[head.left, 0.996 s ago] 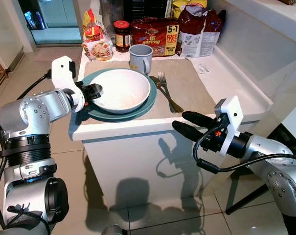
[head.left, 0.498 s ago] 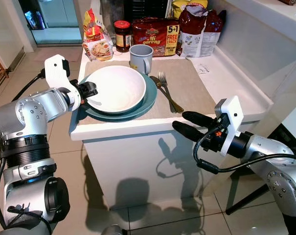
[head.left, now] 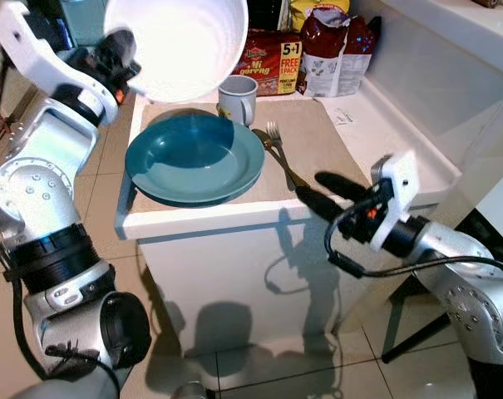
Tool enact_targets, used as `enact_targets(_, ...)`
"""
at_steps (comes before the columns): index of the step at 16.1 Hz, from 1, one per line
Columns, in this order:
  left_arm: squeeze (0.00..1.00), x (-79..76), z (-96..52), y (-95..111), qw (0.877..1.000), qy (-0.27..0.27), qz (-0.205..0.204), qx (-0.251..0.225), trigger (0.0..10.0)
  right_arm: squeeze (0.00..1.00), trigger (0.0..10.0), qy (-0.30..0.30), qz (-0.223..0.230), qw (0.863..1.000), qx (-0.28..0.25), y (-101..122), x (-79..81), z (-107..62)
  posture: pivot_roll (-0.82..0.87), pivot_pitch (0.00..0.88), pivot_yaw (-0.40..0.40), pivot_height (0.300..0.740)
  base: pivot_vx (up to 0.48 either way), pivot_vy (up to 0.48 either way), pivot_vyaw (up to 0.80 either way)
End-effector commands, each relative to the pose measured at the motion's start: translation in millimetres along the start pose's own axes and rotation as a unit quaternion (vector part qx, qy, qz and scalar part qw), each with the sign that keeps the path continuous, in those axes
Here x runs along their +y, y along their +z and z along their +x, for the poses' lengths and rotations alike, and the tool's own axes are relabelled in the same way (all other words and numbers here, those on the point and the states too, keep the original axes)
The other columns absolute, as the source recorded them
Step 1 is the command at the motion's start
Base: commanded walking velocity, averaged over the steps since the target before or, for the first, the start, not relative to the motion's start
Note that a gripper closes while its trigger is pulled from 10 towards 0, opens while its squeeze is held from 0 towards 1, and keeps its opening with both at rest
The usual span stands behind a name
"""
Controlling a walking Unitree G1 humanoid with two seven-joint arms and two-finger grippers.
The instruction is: Setting the table
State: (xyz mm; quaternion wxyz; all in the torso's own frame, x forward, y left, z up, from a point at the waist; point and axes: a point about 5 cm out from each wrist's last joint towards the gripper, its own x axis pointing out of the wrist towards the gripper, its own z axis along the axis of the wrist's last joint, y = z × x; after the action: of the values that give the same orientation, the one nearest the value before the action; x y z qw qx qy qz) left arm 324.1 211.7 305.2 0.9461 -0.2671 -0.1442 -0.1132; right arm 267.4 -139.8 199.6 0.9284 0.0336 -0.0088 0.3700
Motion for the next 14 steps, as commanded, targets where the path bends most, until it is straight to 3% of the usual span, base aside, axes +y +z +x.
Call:
enact_targets(1,0.0,-11.5,-16.5,-7.9,0.997,-0.039,0.06,0.004,10.0,0.0,10.0,-0.076,0.0,0.995,-0.062,13.2,-10.1,2.5,0.0,0.0,-0.016,0.74,0.0,0.0,0.0)
enact_targets(4,0.0,-20.2,-42.4,-40.6,0.983,-0.051,0.165,0.055,10.0,0.0,10.0,-0.099,0.006,0.992,-0.08,12.6,-6.5,10.0,0.01,0.0,-0.034,0.74,-0.16,0.0,0.0)
enact_targets(8,0.0,-20.0,-45.6,-58.4,0.969,-0.033,0.234,0.069,10.0,0.0,10.0,-0.102,0.015,0.991,-0.081,8.5,-0.2,15.0,0.0,0.0,-0.037,0.74,-0.357,0.0,0.0)
enact_targets(9,0.0,-16.1,-52.0,-70.8,0.958,-0.02,0.273,0.087,10.0,0.0,10.0,-0.118,0.017,0.99,-0.081,4.8,1.7,16.3,0.0,0.0,-0.035,0.74,0.0,0.0,0.0)
enact_targets(10,0.0,-12.7,-59.0,-80.3,0.951,-0.012,0.292,0.098,10.0,0.0,10.0,-0.141,0.002,0.987,-0.072,-1.6,2.2,15.8,0.0,0.0,-0.032,0.74,0.0,0.0,0.0)
enact_targets(14,0.0,-12.8,-63.5,-88.7,0.946,-0.002,0.311,0.095,10.0,0.0,10.0,-0.158,-0.031,0.985,-0.066,-9.3,4.3,12.9,0.0,0.0,-0.028,0.74,0.0,-0.439,0.0)
